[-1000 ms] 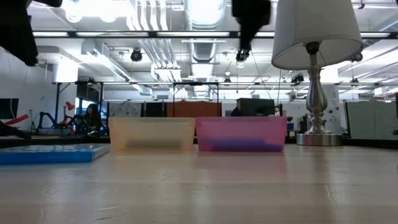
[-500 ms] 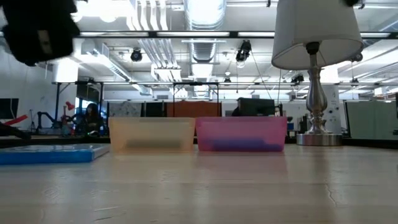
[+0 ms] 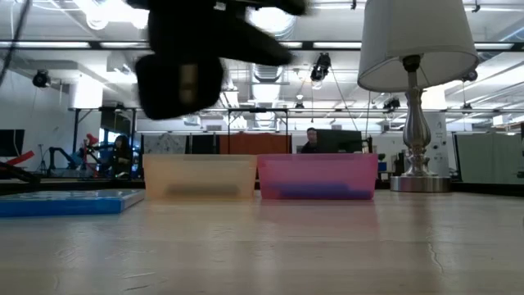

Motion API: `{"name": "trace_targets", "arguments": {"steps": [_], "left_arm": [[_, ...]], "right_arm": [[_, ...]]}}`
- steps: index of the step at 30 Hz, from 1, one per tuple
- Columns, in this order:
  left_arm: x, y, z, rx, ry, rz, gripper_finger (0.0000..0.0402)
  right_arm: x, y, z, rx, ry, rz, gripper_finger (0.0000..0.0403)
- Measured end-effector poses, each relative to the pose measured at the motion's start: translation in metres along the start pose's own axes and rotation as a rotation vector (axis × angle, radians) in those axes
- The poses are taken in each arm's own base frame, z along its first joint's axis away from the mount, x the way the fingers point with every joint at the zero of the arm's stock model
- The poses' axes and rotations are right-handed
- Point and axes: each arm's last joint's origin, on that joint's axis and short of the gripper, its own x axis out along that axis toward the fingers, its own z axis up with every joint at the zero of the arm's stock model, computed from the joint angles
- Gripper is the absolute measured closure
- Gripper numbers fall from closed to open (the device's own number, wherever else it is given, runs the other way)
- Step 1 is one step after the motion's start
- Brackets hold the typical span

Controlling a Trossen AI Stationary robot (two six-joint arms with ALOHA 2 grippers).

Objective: Pick & place jewel cases by type
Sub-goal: Put the black CD case into the orange bin

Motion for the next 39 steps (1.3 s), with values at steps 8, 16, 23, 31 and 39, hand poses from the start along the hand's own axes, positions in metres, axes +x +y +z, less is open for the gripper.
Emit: {"name": "trace_targets", "arguments": {"steps": [8,16,23,31,39], "left_arm": [[0.046,-0.016,0.026,0.032,0.069,0.059,0.0328],[0.089,-0.016,0.029,0.066,0.158,0.098,0.0328],[0.114,-0.011,0.039,0.055,0.154,0.091,0.0328],[0.116,-0.001,0.040,0.044,0.167,0.150,0.0328],[0.112,0.004,0.039,0.031,0.218,0.187,0.0328]], "right_arm": [[0.025,-0.020,0.013,-0.006,-0.057,0.060,0.0026],[0.037,-0.023,0.011,-0.019,0.033,0.209,0.0026],[0.046,-0.020,0.006,-0.010,0.072,0.347,0.0027],[0.063,0.005,0.011,0.024,0.014,0.439,0.0027],[0.071,0.027,0.025,-0.011,-0.030,0.484,0.0027]]}}
